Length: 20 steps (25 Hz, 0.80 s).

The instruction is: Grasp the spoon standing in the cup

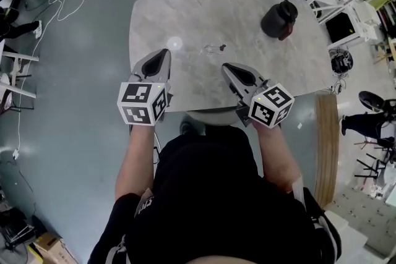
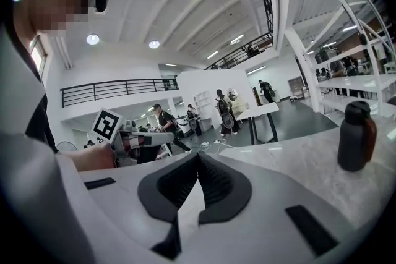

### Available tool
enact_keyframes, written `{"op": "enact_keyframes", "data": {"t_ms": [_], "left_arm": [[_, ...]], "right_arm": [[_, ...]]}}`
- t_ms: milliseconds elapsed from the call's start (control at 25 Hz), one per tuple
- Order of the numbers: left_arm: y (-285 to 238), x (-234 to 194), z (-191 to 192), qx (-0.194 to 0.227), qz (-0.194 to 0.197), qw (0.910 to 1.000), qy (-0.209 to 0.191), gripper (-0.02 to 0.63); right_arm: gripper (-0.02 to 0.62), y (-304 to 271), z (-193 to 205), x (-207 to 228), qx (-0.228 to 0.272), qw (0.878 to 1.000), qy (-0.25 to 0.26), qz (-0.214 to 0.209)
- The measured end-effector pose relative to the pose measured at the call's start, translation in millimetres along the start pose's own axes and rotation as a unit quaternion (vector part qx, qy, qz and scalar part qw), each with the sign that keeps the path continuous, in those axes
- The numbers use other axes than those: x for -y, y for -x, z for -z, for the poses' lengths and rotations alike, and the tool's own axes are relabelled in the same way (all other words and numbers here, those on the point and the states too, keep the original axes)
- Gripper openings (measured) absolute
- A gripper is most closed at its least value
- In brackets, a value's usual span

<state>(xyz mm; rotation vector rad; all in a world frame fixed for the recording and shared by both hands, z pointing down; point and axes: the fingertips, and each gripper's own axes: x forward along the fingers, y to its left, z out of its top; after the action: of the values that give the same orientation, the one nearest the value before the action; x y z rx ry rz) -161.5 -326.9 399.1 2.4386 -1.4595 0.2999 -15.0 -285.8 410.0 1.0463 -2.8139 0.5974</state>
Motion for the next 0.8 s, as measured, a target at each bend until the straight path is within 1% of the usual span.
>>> {"op": "enact_keyframes", "data": {"t_ms": [160, 320, 600, 800], "left_arm": [[-18, -2, 14, -0.023, 0.005, 0.9997, 0.003, 0.009], [-44, 3, 22, -0.045, 0.01, 0.9989, -0.001, 0.009], [-103, 40, 45, -0.087, 0.06, 0.9941, -0.023, 0.009], [-137, 54, 68, -0.127, 0.063, 0.9891, -0.039, 0.012]], "right_arm": [[-0.005, 2, 19, 16, -0.015, 0.999, -0.027, 0.011], [-0.005, 4, 29, 45, -0.025, 0.998, -0.047, 0.022], [-0.005, -3, 45, 93, -0.04, 0.996, -0.076, 0.025], [-0.005, -7, 61, 110, -0.055, 0.994, -0.097, 0.018]]}}
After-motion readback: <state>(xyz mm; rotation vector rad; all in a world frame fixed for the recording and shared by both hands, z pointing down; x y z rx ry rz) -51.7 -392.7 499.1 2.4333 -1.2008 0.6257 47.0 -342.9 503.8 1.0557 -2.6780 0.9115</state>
